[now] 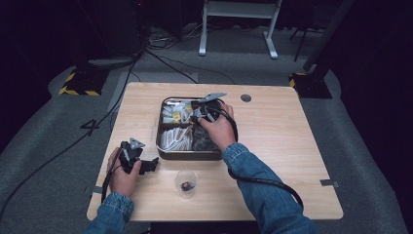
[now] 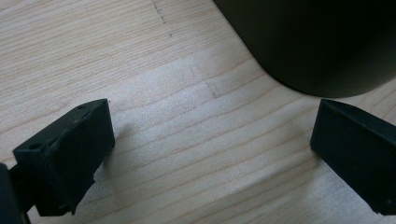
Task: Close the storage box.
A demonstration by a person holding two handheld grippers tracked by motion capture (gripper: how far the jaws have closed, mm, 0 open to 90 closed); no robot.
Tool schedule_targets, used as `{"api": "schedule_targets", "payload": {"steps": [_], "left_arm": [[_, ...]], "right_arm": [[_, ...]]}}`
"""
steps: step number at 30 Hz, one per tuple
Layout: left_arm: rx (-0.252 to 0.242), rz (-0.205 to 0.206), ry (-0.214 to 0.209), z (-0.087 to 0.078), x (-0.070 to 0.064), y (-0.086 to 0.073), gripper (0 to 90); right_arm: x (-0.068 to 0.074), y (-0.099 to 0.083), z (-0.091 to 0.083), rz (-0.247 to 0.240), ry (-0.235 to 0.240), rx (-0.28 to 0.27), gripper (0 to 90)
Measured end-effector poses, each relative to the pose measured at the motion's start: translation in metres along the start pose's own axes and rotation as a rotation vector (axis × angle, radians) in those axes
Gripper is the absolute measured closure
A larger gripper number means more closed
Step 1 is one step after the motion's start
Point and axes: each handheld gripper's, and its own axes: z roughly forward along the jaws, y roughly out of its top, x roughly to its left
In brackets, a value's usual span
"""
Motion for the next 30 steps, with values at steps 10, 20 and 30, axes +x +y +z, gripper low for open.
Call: {"api": "schedule_targets", "payload": {"steps": [10,20,30], "left_arm": [[0.0,-0.002,-0.001,0.0,0.0,0.0,0.1],[0.001,-0.002,-0.001,0.0,0.0,0.0,0.1],[-0.001,0.0,0.0,0.0,0.0,0.0,0.1]], "right_arm": [[-0.001,-0.005,0.01,0.007,0.02,0.029,47.7],[0.008,-0.008,0.027,-0.039,0.023,0.077,58.8],[0.008,-0.005,0.027,-0.058,-0.001,0.062,59.0]]}}
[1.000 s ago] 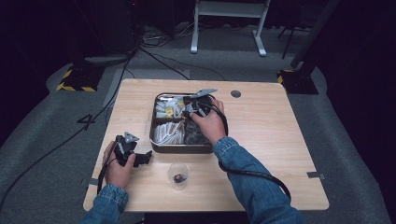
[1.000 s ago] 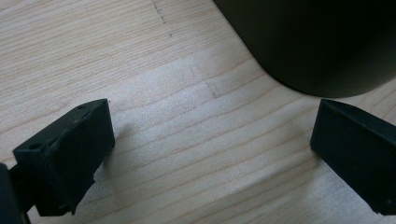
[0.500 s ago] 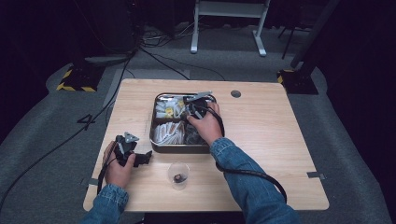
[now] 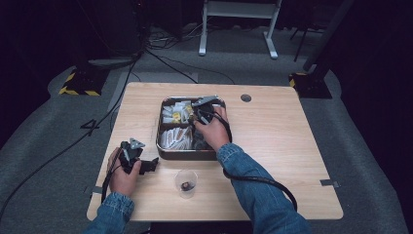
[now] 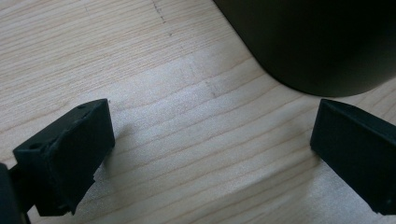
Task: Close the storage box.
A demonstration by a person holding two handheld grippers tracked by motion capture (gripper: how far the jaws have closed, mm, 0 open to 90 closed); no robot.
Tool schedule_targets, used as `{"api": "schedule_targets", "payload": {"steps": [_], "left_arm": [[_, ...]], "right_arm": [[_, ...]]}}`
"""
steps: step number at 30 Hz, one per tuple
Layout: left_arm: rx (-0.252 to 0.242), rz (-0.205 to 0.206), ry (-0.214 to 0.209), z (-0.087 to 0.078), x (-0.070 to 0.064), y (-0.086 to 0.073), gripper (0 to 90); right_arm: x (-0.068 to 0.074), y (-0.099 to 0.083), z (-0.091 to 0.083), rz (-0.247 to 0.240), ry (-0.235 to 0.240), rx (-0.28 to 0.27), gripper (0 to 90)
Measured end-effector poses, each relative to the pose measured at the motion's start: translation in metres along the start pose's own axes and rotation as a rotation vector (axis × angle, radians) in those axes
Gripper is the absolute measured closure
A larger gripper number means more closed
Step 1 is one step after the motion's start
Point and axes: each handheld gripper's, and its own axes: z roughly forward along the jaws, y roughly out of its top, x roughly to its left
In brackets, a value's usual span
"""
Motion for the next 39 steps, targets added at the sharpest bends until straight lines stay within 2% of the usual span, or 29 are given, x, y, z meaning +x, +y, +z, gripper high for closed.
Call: {"api": "schedule_targets", "payload": {"steps": [3,5,11,19,21,24,30,39], "left_arm": [[0.0,0.0,0.0,0.0,0.0,0.0,0.1],[0.001,-0.001,-0.001,0.0,0.0,0.0,0.1],[0.0,0.002,0.0,0.0,0.0,0.0,0.1],[0.001,-0.001,-0.002,0.0,0.0,0.0,0.1],[0.001,-0.001,-0.001,0.0,0.0,0.0,0.1],[0.001,0.001,0.001,0.0,0.0,0.0,0.1],[0.0,0.001,0.001,0.0,0.0,0.0,0.1],[0.001,0.002,0.001,0.0,0.0,0.0,0.1]], "right_arm": [[0.0,0.0,0.004,0.004,0.0,0.016,59.0],[-0.001,0.0,0.004,0.015,0.004,0.014,59.0],[0.001,-0.003,0.003,0.009,0.0,0.007,58.9],[-0.002,-0.002,0.003,0.032,0.023,0.01,58.4],[-0.003,-0.003,0.001,0.05,0.032,-0.007,53.4],[-0.005,-0.002,-0.005,0.068,0.044,-0.035,48.1],[-0.009,0.002,-0.031,0.091,0.081,-0.093,46.0],[-0.014,-0.001,-0.069,0.085,0.085,-0.146,45.2]]}}
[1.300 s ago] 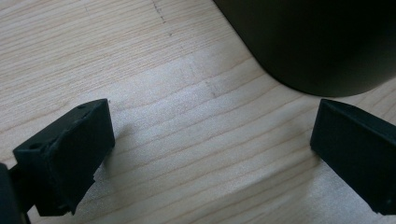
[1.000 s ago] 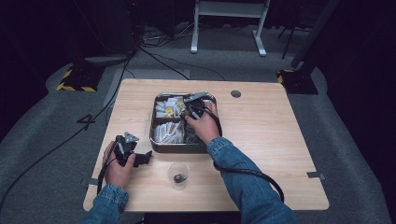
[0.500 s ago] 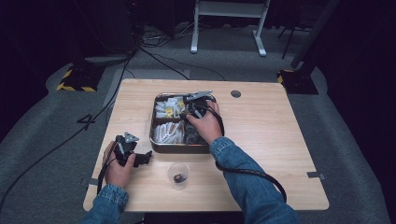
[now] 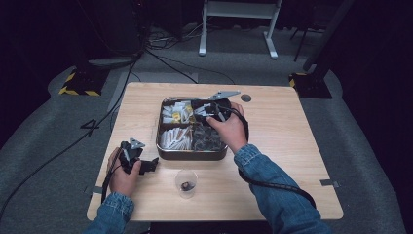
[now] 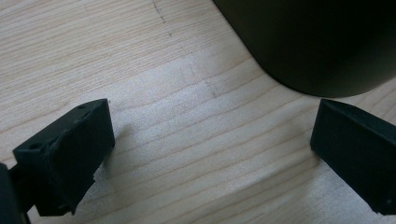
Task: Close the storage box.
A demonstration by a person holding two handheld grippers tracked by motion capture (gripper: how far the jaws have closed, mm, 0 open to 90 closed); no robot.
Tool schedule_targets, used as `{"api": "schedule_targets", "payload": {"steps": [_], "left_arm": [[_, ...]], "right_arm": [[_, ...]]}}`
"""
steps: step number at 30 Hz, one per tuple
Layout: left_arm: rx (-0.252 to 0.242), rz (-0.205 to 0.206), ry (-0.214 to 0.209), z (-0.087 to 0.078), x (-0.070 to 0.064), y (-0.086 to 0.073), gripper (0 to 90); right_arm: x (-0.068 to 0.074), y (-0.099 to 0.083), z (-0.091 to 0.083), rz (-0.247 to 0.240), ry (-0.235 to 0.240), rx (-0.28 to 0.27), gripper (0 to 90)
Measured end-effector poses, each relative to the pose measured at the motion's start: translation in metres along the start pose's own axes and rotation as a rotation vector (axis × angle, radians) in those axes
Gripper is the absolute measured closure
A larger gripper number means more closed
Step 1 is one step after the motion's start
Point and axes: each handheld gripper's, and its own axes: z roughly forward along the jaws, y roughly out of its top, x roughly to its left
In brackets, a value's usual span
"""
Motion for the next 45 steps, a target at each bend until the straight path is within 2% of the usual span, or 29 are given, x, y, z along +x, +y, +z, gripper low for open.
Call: {"api": "schedule_targets", "payload": {"steps": [11,14,22,28,34,37,42,45], "left_arm": [[-0.001,-0.002,-0.002,0.0,0.0,0.0,0.1],[0.0,-0.003,-0.001,0.0,0.0,0.0,0.1],[0.001,-0.004,-0.002,0.0,0.0,0.0,0.1],[0.001,-0.003,-0.002,0.0,0.0,0.0,0.1],[0.0,0.0,-0.001,0.0,0.0,0.0,0.1],[0.0,0.001,-0.001,0.0,0.0,0.0,0.1],[0.0,-0.001,-0.005,0.0,0.0,-0.001,0.1],[0.0,0.002,-0.003,-0.001,0.0,-0.001,0.1]], "right_arm": [[-0.018,-0.017,-0.048,0.01,-0.035,-0.021,43.5],[-0.027,-0.025,-0.066,0.02,-0.053,-0.029,42.4],[-0.05,-0.053,-0.102,0.018,-0.103,-0.006,38.0],[-0.065,-0.075,-0.117,0.045,-0.127,-0.001,36.5],[-0.082,-0.106,-0.126,0.065,-0.156,0.023,36.6],[-0.089,-0.125,-0.131,0.098,-0.169,0.02,36.4],[-0.099,-0.158,-0.135,0.1,-0.201,0.062,35.7],[-0.105,-0.175,-0.137,0.133,-0.211,0.061,35.9]]}}
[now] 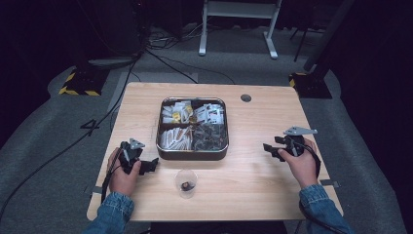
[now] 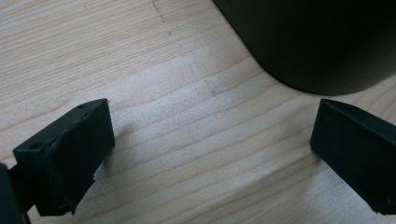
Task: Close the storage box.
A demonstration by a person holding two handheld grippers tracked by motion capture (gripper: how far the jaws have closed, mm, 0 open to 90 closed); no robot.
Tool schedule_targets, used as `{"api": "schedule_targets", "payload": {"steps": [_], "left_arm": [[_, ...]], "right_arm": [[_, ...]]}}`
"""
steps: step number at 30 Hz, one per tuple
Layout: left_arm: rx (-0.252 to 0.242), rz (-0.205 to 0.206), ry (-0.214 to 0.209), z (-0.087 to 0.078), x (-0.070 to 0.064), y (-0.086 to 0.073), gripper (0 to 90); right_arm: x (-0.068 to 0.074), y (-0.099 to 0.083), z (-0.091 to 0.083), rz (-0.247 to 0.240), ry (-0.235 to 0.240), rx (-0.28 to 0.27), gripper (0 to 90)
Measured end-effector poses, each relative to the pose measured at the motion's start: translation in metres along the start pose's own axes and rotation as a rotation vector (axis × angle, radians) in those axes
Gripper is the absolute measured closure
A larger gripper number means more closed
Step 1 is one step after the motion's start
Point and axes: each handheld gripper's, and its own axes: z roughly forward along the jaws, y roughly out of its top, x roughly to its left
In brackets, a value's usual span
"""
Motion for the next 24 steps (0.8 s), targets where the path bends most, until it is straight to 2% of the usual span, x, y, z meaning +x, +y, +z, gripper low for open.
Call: {"api": "schedule_targets", "payload": {"steps": [5,9,14,17,18,21,24], "left_arm": [[-0.002,-0.001,-0.001,0.0,0.0,0.0,0.1],[-0.003,-0.001,-0.001,0.0,0.0,0.0,0.1],[-0.003,-0.001,-0.001,0.0,0.0,0.0,0.1],[-0.002,0.001,-0.001,0.0,0.0,0.0,0.1],[-0.001,0.001,-0.001,0.0,0.0,0.0,0.1],[0.001,-0.001,-0.003,0.0,0.0,0.0,0.1],[0.001,-0.001,-0.003,0.0,0.0,0.0,0.1]], "right_arm": [[-0.014,-0.024,-0.003,0.029,-0.024,0.019,35.1],[-0.022,-0.041,-0.003,0.011,-0.01,0.054,34.6],[-0.032,-0.058,-0.004,0.033,-0.014,0.046,33.5],[-0.036,-0.065,-0.006,0.045,-0.018,0.005,32.7],[-0.037,-0.065,-0.007,0.042,-0.021,0.004,30.9],[-0.035,-0.066,-0.006,-0.047,-0.064,0.043,18.5],[-0.034,-0.065,-0.005,-0.047,-0.063,0.05,16.9]]}}
